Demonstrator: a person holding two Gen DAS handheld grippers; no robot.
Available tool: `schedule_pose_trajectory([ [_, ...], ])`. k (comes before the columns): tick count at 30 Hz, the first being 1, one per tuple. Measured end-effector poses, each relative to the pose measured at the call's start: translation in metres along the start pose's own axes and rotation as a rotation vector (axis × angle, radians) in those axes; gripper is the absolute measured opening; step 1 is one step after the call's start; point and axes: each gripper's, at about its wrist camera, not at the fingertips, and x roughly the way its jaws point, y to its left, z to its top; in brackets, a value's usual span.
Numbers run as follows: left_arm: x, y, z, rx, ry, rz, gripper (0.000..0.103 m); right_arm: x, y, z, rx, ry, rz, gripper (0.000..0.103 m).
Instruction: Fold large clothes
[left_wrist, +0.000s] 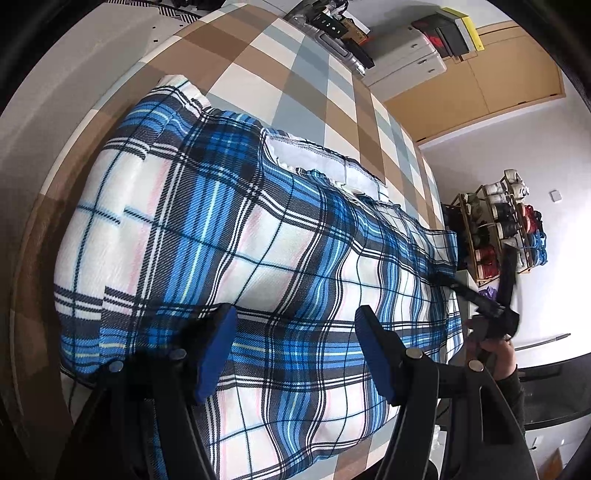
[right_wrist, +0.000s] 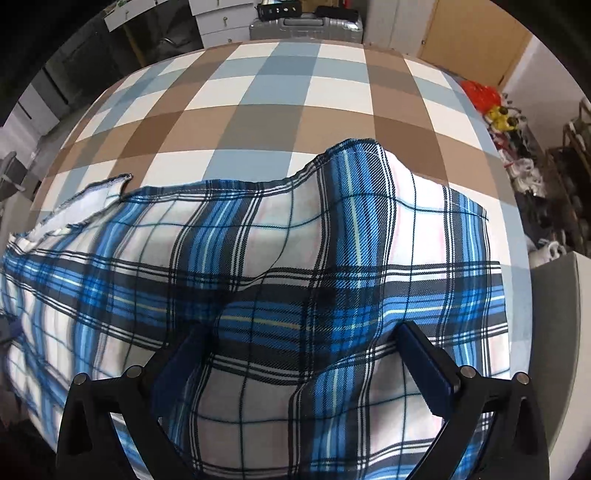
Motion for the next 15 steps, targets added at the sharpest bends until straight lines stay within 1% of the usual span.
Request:
schedule_pose_trajectory([
  [1,-0.001,0.0,0.0,0.0,0.0,0.001,0.061,-0.015,-0.007,-0.002,0.024,-0.046,0.045,0.102],
  [2,-0.001,0.0,-0.001,-0.001,-0.001,0.004,0.061,-0.027,-0.013,-0.005,0.04,-0.073,0.076,0.102],
  [4,-0.001,-0.004,-0.002,0.005,-0.004,0.018,0.061,-0.041,-0.02,-0.015,0.041,-0.084,0.107,0.103],
  [5,-0.002,-0.006,-0.002,0.013,-0.007,0.03,0.061,-0.045,-0.02,-0.021,0.027,-0.075,0.105,0.103],
  [7,-0.003,-0.013,-0.005,0.033,-0.016,0.055,0.061,-0.047,-0.016,-0.037,-0.037,-0.031,0.074,0.103],
  [8,-0.005,-0.017,-0.007,0.044,-0.014,0.049,0.061,-0.044,-0.012,-0.047,-0.09,-0.004,0.03,0.103],
  [9,-0.008,-0.023,-0.011,0.054,-0.013,-0.018,0.061,-0.04,-0.008,-0.058,-0.143,0.022,-0.028,0.103],
  [11,-0.011,-0.035,-0.017,0.078,0.0,-0.126,0.061,-0.028,-0.007,-0.075,-0.202,0.063,-0.101,0.103],
  [12,-0.012,-0.044,-0.022,0.104,0.003,-0.153,0.061,-0.019,-0.009,-0.083,-0.222,0.097,-0.133,0.103],
  [13,-0.011,-0.051,-0.025,0.132,0.001,-0.151,0.061,-0.01,-0.011,-0.091,-0.23,0.12,-0.157,0.103],
  [14,-0.008,-0.06,-0.03,0.174,0.0,-0.134,0.061,-0.01,-0.014,-0.095,-0.209,0.104,-0.145,0.103],
  [15,-0.004,-0.066,-0.033,0.198,0.011,-0.121,0.061,-0.009,-0.02,-0.097,-0.172,0.107,-0.123,0.103],
])
